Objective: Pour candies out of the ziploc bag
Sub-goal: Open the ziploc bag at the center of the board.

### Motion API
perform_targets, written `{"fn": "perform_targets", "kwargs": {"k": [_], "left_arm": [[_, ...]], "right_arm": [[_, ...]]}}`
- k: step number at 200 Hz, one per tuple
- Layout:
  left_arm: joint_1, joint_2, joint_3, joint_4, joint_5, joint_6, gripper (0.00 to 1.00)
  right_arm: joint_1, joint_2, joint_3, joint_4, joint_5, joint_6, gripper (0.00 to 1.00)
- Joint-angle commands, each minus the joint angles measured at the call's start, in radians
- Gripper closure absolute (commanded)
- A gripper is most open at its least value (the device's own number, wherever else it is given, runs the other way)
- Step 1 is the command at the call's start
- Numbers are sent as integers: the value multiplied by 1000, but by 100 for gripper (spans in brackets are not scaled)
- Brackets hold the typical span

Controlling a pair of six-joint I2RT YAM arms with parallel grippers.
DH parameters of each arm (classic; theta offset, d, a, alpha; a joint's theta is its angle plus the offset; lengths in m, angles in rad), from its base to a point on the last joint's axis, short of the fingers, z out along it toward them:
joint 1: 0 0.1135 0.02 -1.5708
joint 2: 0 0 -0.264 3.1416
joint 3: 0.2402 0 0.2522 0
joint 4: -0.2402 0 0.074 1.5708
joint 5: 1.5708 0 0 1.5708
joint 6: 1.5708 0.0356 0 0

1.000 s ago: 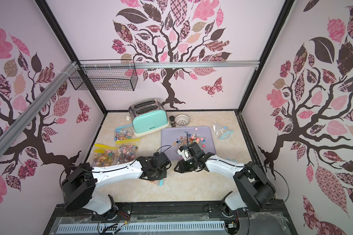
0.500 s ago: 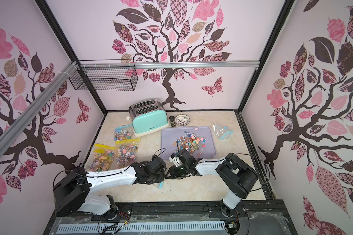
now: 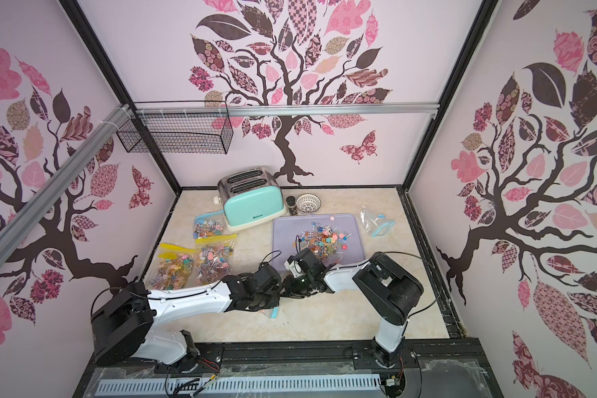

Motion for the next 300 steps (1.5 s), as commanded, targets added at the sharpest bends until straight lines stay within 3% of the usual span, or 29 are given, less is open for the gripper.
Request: {"fn": "perform_targets", "kwargs": {"k": [1, 160, 195, 222, 237, 258, 300], "left_arm": [[1, -13, -7, 3, -18, 6, 100], [15, -37, -26, -6, -26, -18, 100], [14, -43, -29, -12, -39, -24, 100], [20, -31, -20, -19, -45, -13, 100], [22, -17, -8, -19, -40, 2, 80], [21, 12, 12, -28, -38, 20, 64], [21, 62, 47, -36, -38, 49, 59]], "right_arm": [[5, 13, 16, -20, 22, -7, 70], [7, 74, 88, -21, 9, -7, 82], [6, 87, 93, 1, 0, 0, 100], [6, 76, 87, 19, -4, 3, 100], [6, 61, 78, 22, 1, 0, 100], [7, 44, 71, 16, 6, -12, 100], [6, 46, 63, 19, -4, -15, 100]]}}
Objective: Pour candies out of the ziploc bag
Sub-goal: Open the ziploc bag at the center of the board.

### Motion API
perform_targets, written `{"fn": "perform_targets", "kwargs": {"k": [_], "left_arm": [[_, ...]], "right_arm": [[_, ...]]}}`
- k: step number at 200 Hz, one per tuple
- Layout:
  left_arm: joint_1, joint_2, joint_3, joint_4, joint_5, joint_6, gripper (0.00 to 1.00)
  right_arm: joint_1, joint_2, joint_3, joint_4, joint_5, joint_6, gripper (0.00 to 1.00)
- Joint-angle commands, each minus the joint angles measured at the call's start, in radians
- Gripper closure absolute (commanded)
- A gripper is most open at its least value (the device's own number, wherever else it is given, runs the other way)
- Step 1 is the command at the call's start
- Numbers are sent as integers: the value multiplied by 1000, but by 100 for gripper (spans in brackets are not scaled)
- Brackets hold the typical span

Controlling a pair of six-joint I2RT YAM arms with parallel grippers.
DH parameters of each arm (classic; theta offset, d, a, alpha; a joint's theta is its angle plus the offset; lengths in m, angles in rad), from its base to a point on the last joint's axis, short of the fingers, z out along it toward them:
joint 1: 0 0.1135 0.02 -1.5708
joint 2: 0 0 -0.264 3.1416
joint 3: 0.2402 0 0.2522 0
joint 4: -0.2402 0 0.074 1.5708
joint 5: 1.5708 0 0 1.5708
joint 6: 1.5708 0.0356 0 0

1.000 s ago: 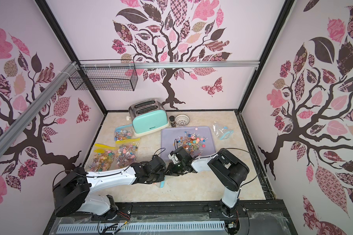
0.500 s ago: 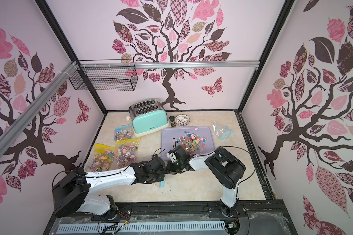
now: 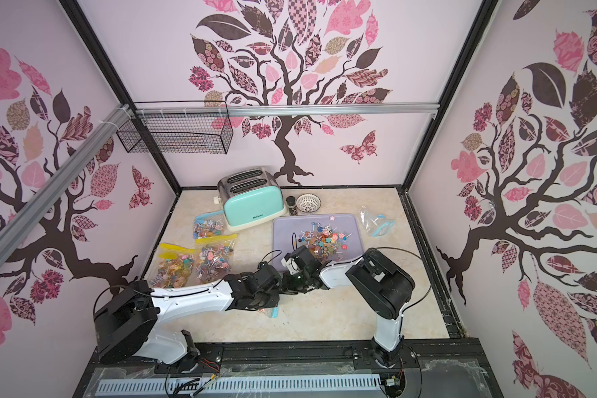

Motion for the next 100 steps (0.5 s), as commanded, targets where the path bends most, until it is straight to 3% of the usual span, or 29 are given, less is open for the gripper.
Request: {"fn": "perform_targets", "kwargs": {"k": [1, 100], "left_arm": [[5, 28, 30, -9, -9, 28, 59], [18, 84, 56, -31, -52, 42, 78]], "right_arm": [[6, -21, -4, 5, -2, -14, 100], [7, -33, -14, -2, -1, -22, 100]]}}
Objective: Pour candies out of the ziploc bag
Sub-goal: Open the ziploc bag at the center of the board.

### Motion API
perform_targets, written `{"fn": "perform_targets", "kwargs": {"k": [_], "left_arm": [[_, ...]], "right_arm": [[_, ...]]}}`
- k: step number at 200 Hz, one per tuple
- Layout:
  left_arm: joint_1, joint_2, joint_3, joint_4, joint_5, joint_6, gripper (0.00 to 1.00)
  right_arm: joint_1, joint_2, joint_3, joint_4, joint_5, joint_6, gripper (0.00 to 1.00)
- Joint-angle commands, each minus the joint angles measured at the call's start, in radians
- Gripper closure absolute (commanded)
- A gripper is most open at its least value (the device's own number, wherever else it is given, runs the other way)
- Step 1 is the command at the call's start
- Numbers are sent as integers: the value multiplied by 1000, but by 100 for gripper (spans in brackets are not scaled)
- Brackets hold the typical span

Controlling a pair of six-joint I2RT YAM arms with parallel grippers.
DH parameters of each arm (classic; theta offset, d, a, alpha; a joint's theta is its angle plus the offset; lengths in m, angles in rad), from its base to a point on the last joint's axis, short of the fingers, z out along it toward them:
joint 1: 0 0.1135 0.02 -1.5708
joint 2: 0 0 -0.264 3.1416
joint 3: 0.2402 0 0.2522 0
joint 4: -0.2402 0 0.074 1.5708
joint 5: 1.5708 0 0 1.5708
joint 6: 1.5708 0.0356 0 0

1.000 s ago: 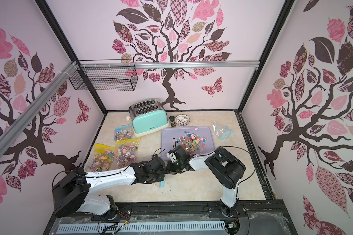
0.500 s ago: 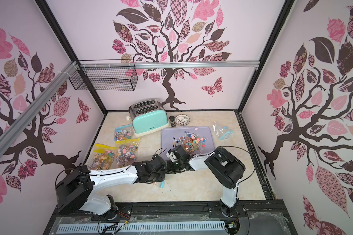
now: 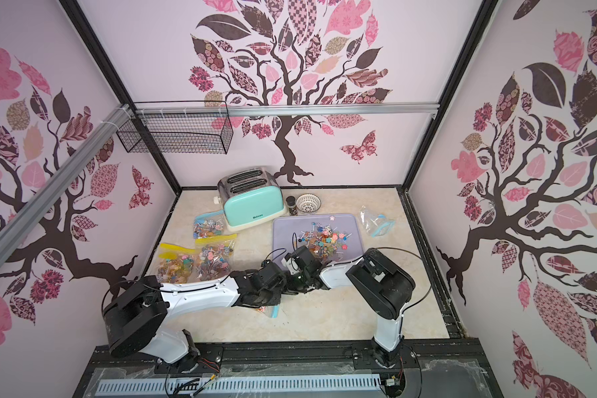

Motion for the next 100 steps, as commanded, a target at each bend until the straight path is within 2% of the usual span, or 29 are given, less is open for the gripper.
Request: {"fn": "perform_targets", "kwargs": {"k": [1, 50, 84, 100], "left_arm": [[11, 28, 7, -6, -27, 11, 78], [13, 54, 17, 7, -16, 24, 85], [13, 70, 28, 20, -4, 41, 100], [12, 75, 37, 19, -2, 49, 100]], "right_arm": [[7, -32, -10, -7, -3, -20, 100], [6, -40, -15, -7, -1, -17, 100], [6, -32, -14, 2, 5, -4, 100], [7, -25, -18, 4, 13, 5, 100]]}}
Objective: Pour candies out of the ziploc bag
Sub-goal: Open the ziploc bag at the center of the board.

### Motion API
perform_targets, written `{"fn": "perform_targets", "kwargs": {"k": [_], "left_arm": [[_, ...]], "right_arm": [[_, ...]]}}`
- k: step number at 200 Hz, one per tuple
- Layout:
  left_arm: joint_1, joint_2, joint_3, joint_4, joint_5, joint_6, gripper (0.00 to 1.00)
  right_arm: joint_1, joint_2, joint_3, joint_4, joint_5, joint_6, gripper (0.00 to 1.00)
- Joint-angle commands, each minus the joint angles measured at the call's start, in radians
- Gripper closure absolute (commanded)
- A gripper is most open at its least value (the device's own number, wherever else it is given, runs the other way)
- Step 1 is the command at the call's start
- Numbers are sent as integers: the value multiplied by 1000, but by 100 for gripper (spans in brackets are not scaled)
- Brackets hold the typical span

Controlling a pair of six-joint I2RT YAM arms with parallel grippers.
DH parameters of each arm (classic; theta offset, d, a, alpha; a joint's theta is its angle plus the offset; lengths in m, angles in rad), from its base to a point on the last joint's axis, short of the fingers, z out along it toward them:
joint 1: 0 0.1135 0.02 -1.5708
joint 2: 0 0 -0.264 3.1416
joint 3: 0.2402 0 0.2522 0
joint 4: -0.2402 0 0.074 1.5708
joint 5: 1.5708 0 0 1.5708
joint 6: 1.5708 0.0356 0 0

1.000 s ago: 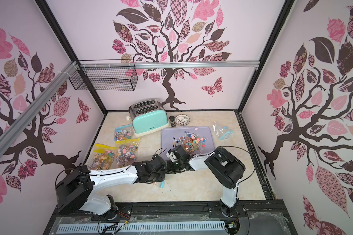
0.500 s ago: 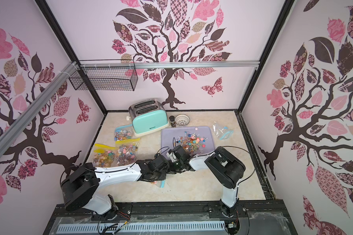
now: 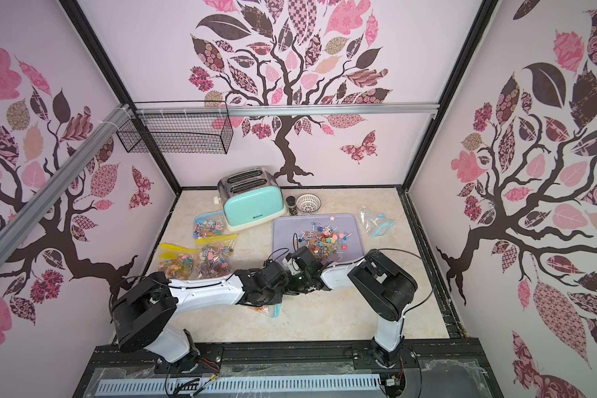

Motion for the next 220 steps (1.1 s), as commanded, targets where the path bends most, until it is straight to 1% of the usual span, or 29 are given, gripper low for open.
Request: {"fn": "perform_targets", "kwargs": {"k": [1, 34, 73, 97, 126, 164, 183, 220], "left_arm": [[6, 24, 13, 10, -2, 23, 100], [5, 7, 10, 9, -19, 2, 100], [5, -38, -19, -24, -90, -141, 100], [5, -60, -75, 21, -104, -218, 100], [6, -106, -141, 85, -122, -274, 100], [5, -180, -202, 125, -152, -304, 100], [5, -196, -212, 140, -149, -300, 100], [5, -244, -134, 119, -117, -189, 100]], "right_arm": [[8, -5, -3, 8, -7, 5, 100], [8, 2, -13, -26, 40, 12, 100], [17, 4, -8, -167, 177, -31, 100], [24, 9, -5, -252, 269, -56, 100], [29, 5, -21, -309, 355, -69, 100], [33, 5, -43, -345, 415, -66, 100], [34, 1, -49, -340, 415, -65, 100], [32, 0, -2, -344, 390, -87, 100]]}}
